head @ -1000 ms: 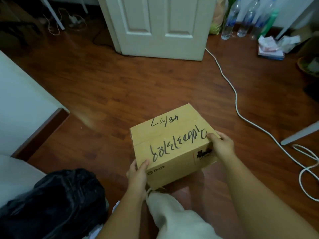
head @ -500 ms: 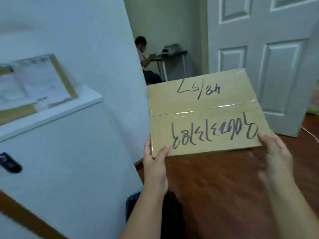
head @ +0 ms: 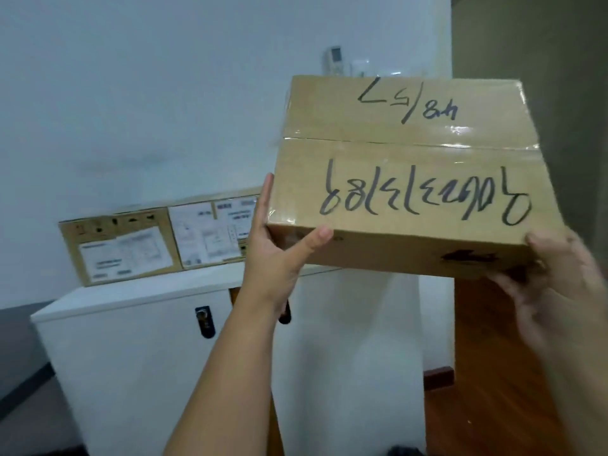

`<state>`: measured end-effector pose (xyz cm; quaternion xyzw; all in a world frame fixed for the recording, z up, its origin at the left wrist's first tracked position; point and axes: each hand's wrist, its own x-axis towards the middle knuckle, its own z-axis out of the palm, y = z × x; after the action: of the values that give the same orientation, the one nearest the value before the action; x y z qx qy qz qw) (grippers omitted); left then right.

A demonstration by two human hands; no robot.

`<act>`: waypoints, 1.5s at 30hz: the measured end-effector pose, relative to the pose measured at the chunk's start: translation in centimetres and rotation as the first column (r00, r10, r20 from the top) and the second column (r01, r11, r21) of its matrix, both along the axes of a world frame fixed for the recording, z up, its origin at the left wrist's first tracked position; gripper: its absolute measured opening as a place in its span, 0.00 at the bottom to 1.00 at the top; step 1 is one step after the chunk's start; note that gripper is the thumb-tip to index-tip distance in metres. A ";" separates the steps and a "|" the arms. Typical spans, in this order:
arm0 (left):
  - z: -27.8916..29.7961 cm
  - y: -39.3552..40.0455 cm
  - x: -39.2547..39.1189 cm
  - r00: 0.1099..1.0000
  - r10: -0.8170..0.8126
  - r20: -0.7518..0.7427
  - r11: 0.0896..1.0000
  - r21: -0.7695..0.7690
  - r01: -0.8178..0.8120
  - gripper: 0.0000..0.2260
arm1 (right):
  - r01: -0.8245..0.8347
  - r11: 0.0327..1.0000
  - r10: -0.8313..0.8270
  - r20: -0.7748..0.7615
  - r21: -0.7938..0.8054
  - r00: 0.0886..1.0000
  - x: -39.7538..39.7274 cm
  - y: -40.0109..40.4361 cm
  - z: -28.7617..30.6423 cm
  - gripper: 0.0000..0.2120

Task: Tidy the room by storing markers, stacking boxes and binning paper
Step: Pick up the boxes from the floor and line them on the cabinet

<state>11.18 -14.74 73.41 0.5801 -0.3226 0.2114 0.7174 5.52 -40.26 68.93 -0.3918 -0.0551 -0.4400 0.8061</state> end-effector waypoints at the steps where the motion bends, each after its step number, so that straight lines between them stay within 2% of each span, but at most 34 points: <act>1: 0.8 2.0 0.4 0.999 0.032 0.027 0.999 -0.011 -0.032 0.47 | -0.026 0.997 0.028 0.019 -0.073 0.999 -1.3 0.4 -0.3 0.20; 3: 1.9 4.9 1.0 0.996 0.076 0.053 0.997 -0.034 -0.074 0.47 | -0.089 0.973 0.087 -0.018 -0.215 0.996 -0.7 3.5 1.4 0.23; 6: 3.2 9.0 1.7 0.993 0.096 0.068 0.991 -0.097 -0.090 0.49 | -0.088 0.930 0.100 0.015 -0.356 0.995 -0.3 6.7 2.8 0.32; 11: 5.3 16.0 3.8 0.990 0.121 0.067 0.978 -0.181 -0.107 0.46 | -0.083 0.878 0.113 0.036 -0.471 0.993 2.1 12.5 5.4 0.35; 15: 6.6 21.5 5.1 0.995 0.090 0.051 0.976 -0.205 -0.078 0.46 | -0.110 0.849 0.143 0.026 -0.517 0.989 3.7 17.4 7.0 0.35; 21: 8.8 30.3 7.5 0.995 0.095 0.029 0.986 -0.138 -0.090 0.42 | -0.150 0.807 0.184 0.003 -0.572 0.983 6.9 24.1 8.4 0.37; 26: 9.9 34.4 10.3 0.995 0.095 -0.042 0.990 -0.105 -0.099 0.43 | -0.114 0.787 0.128 -0.022 -0.606 0.992 10.1 28.5 9.9 0.27; 31: 10.5 37.1 13.8 0.990 0.125 -0.063 0.987 -0.097 -0.131 0.40 | -0.116 0.799 0.104 -0.055 -0.590 0.993 12.6 31.7 10.1 0.25; 33: 11.0 37.5 15.1 0.981 0.190 -0.043 0.979 -0.065 -0.192 0.41 | -0.094 0.801 0.072 -0.061 -0.591 0.996 13.2 32.5 10.2 0.25; 34: 11.1 37.7 15.9 0.961 0.275 -0.032 0.960 -0.048 -0.276 0.42 | -0.081 0.801 0.055 -0.061 -0.593 0.997 13.3 33.0 10.4 0.25; 36: 11.1 37.6 17.1 0.859 0.511 0.007 0.859 0.006 -0.511 0.43 | -0.043 0.787 0.015 -0.052 -0.615 0.999 13.3 34.0 11.3 0.26; 38: 10.8 37.1 17.6 0.758 0.649 0.067 0.753 0.080 -0.653 0.40 | -0.016 0.748 -0.011 -0.036 -0.664 0.999 13.7 35.8 12.2 0.26; 39: 10.5 36.6 17.6 0.748 0.656 0.099 0.739 0.115 -0.664 0.38 | -0.016 0.720 -0.004 -0.027 -0.694 1.000 14.0 36.8 12.7 0.24; 41: 9.6 35.7 17.2 0.790 0.598 0.140 0.775 0.153 -0.613 0.31 | -0.028 0.619 0.015 -0.024 -0.785 1.000 14.9 39.1 13.5 0.21; 44: 8.4 35.0 16.4 0.833 0.525 0.171 0.834 0.089 -0.544 0.27 | -0.092 0.337 0.014 -0.093 -0.937 0.996 16.2 41.3 14.5 0.21; 45: 8.2 35.0 16.1 0.839 0.518 0.166 0.841 0.082 -0.535 0.28 | -0.127 0.277 0.014 -0.129 -0.952 0.992 16.6 41.6 14.7 0.22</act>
<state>27.27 20.21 81.62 0.6743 -0.2118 0.4192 0.5699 22.11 1.33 83.61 -0.8141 -0.2871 -0.2637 0.4303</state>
